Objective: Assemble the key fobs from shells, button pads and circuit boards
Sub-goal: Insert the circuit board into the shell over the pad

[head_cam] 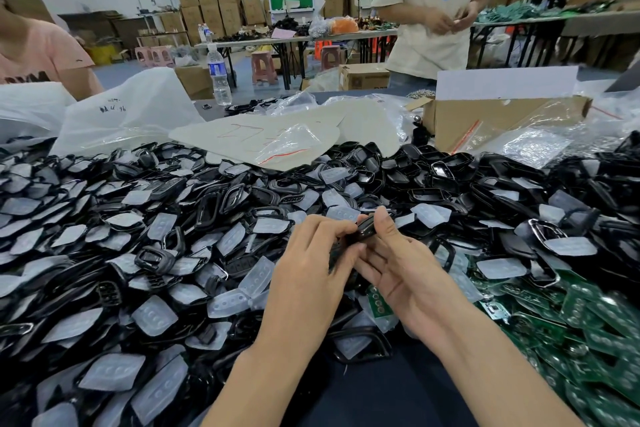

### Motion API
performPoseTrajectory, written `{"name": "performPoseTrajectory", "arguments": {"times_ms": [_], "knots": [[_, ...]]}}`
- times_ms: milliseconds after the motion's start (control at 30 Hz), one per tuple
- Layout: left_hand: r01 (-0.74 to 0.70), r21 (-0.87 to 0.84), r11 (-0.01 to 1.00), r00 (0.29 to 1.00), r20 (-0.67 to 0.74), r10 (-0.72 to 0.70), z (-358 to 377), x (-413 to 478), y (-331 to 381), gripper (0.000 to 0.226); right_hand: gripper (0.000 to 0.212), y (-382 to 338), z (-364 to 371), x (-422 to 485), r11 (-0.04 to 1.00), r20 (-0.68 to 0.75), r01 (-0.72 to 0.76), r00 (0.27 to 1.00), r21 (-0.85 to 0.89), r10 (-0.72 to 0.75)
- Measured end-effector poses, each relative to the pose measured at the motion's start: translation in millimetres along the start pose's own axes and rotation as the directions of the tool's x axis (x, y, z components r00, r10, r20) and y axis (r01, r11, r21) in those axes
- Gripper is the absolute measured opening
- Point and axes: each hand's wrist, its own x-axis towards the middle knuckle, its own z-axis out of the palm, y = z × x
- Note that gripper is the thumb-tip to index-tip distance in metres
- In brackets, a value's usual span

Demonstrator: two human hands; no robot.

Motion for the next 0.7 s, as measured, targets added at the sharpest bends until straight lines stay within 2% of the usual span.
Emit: {"name": "performPoseTrajectory", "arguments": {"times_ms": [133, 267, 367, 433, 467, 533, 700], "knots": [[-0.070, 0.065, 0.995, 0.997, -0.037, 0.072, -1, 0, -1, 0.017, 0.036, 0, 2, -1, 0.999, 0.001, -0.031, 1.000, 0.026, 0.031], [-0.080, 0.029, 0.996, 0.995, -0.049, 0.081, -1, 0, -3, 0.013, 0.036, -2, 3, -3, 0.999, 0.006, -0.043, 0.999, 0.018, 0.043], [-0.003, -0.009, 1.000, 1.000, -0.026, 0.003, 1, 1, 0, 0.011, 0.033, -5, 5, -4, 0.999, -0.015, -0.031, 0.999, -0.019, 0.031], [0.131, -0.137, 0.982, 0.991, 0.020, -0.129, 2, 2, 4, 0.012, 0.036, -7, 4, -5, 0.999, -0.027, -0.015, 1.000, -0.049, 0.013], [0.224, -0.240, 0.945, 0.975, 0.058, -0.217, 0, 3, 6, 0.011, 0.039, -9, 3, -5, 0.998, -0.024, -0.005, 1.000, -0.055, 0.003], [0.388, -0.453, 0.803, 0.921, 0.161, -0.354, -3, 6, 9, 0.009, 0.043, -13, 3, -5, 0.998, 0.001, 0.018, 1.000, -0.054, -0.018], [0.584, -0.706, 0.402, 0.791, 0.384, -0.475, -6, 13, 15, 0.034, 0.042, -16, 4, -6, 0.993, 0.042, 0.040, 0.998, -0.108, -0.036]]}}
